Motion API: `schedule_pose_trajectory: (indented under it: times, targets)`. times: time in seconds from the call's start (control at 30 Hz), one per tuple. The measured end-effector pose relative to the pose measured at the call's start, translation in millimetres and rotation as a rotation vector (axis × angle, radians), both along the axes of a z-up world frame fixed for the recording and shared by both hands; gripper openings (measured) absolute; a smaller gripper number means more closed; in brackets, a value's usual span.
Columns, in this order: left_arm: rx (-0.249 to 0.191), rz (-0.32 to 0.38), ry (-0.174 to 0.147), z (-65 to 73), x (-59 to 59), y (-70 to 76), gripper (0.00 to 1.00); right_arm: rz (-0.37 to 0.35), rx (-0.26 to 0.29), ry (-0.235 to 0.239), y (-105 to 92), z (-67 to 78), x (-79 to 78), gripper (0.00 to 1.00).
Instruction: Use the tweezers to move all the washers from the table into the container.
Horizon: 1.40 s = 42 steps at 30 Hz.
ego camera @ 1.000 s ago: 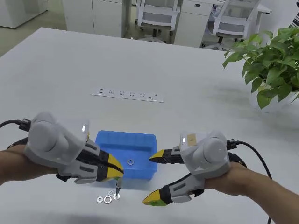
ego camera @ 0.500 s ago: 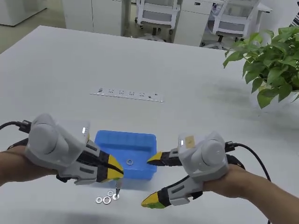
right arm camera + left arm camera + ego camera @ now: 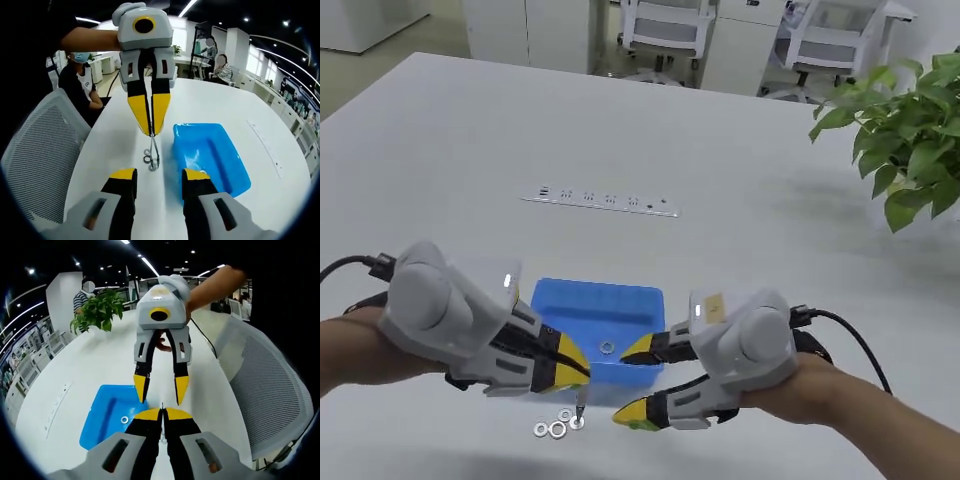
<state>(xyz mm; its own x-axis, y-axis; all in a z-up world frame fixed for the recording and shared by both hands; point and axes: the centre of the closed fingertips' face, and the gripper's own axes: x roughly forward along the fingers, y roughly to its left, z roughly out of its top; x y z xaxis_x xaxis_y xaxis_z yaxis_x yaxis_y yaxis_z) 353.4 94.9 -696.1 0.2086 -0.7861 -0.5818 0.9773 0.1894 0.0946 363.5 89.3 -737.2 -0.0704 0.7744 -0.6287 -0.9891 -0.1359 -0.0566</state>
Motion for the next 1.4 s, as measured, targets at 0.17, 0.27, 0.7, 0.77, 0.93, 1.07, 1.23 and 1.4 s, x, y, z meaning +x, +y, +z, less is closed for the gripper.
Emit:
schedule_pose_trajectory:
  times: [0.17, 0.27, 0.7, 0.77, 0.93, 1.07, 1.23, 1.4]
  targets:
    - [0.011, -0.01, 0.001, -0.3, 2.0, 1.2, 0.06, 0.022, -0.005, -0.008, 8.1, -4.1, -2.6, 0.32]
    - [0.014, -0.017, 0.004, -0.6, 1.8, 1.1, 0.06, 0.028, -0.004, -0.012, 13.1, -6.1, -3.2, 0.3]
    - [0.016, -0.021, 0.014, -1.3, 3.3, 0.5, 0.06, 0.068, -0.017, -0.019, 30.9, -15.8, -7.1, 0.19]
    - [0.015, -0.021, 0.016, -1.3, 3.3, 0.5, 0.06, 0.069, -0.02, -0.022, 33.3, -17.0, -6.9, 0.18]
    - [0.015, -0.021, 0.02, -1.4, 2.8, 0.7, 0.06, 0.072, -0.021, -0.02, 38.2, -18.6, -7.2, 0.15]
    - [0.018, -0.016, 0.018, -1.7, 3.2, 2.0, 0.06, 0.079, -0.029, -0.017, 39.1, -21.5, -9.1, 0.13]
    - [0.018, -0.013, 0.02, -1.7, 3.4, 1.7, 0.06, 0.078, -0.034, -0.005, 39.9, -25.2, -11.4, 0.11]
    - [0.018, -0.012, 0.025, -1.8, 3.1, 0.7, 0.06, 0.083, -0.039, -0.007, 39.3, -26.8, -12.4, 0.1]
